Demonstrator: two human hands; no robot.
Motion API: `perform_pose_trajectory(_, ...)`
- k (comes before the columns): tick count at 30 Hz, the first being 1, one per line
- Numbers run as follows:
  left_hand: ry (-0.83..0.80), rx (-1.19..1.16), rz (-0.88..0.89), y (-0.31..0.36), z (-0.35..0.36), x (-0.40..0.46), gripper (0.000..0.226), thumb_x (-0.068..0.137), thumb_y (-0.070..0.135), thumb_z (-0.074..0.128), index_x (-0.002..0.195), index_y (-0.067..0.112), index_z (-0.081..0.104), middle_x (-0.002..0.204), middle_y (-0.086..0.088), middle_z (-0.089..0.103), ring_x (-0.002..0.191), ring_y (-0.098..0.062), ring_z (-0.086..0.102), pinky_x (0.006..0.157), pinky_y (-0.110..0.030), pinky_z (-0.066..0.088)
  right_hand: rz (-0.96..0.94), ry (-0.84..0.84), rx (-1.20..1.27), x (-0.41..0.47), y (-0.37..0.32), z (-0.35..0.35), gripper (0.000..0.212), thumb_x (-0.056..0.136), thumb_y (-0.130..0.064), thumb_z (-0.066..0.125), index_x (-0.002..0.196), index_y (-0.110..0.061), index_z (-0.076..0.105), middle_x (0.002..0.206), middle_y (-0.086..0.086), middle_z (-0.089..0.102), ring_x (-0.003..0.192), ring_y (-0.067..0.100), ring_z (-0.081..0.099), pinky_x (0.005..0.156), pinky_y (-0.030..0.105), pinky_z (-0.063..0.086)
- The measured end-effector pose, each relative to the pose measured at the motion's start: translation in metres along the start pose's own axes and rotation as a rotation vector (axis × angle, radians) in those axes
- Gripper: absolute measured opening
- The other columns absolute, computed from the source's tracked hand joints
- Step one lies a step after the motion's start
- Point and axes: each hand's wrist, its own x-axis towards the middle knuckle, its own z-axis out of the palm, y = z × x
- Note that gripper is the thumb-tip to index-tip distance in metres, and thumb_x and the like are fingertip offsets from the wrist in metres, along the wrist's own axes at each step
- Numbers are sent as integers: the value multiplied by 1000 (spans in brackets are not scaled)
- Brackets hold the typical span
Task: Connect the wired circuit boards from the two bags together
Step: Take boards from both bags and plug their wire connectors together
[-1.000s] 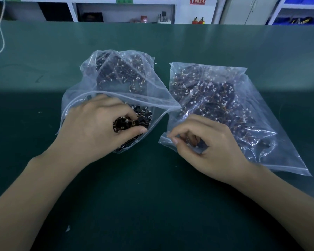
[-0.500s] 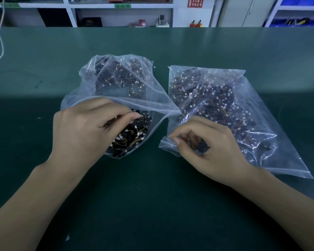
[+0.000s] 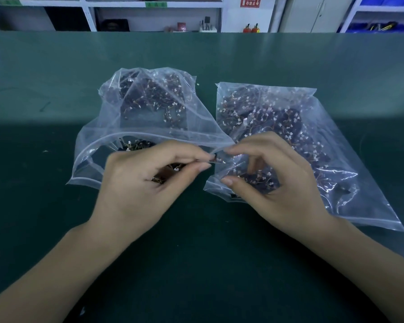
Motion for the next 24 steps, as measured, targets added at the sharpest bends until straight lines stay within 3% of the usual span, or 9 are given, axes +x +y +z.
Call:
perform_pose_trajectory(2, 23, -34, 52, 0, -1, -7, 10, 94, 15, 83, 104, 14, 80, 99, 9, 81, 88, -1, 78, 76, -26, 63, -30, 7, 8, 0, 1, 0, 19, 96, -16, 82, 113, -10, 77, 108, 4, 69, 86, 15, 64, 70, 28, 53)
perform_pose_trajectory(5, 3, -144, -1, -2, 6, -13, 8, 94, 16, 79, 102, 14, 79, 95, 10, 81, 86, -8, 79, 68, -37, 64, -44, 24, 22, -2, 1, 0, 9, 94, -8, 83, 102, -6, 79, 100, 5, 71, 87, 17, 66, 69, 28, 51)
perform_pose_trajectory(10, -12, -136, -21, -1, 13, -14, 7, 93, 16, 79, 100, 16, 77, 91, 12, 78, 86, -8, 77, 62, -34, 60, 38, 54, 67, -3, -1, 1, 8, 94, -14, 83, 96, -11, 77, 94, -3, 71, 78, 18, 63, 69, 29, 50)
perform_pose_trajectory(16, -42, -16, -14, -5, 9, -12, 7, 94, 19, 78, 98, 14, 78, 91, 10, 77, 89, -12, 75, 67, -34, 56, 36, 11, 73, -2, -1, 1, 7, 93, -15, 84, 93, -12, 78, 96, -3, 69, 87, 18, 65, 73, 27, 50)
perform_pose_trajectory(24, -54, 28, 68, -7, 9, -12, 5, 96, 16, 77, 100, 13, 77, 93, 10, 75, 90, -10, 73, 66, -29, 57, 30, 5, 57, 0, -3, 1, 9, 92, -15, 84, 91, -9, 78, 94, -3, 69, 86, 18, 65, 72, 27, 50)
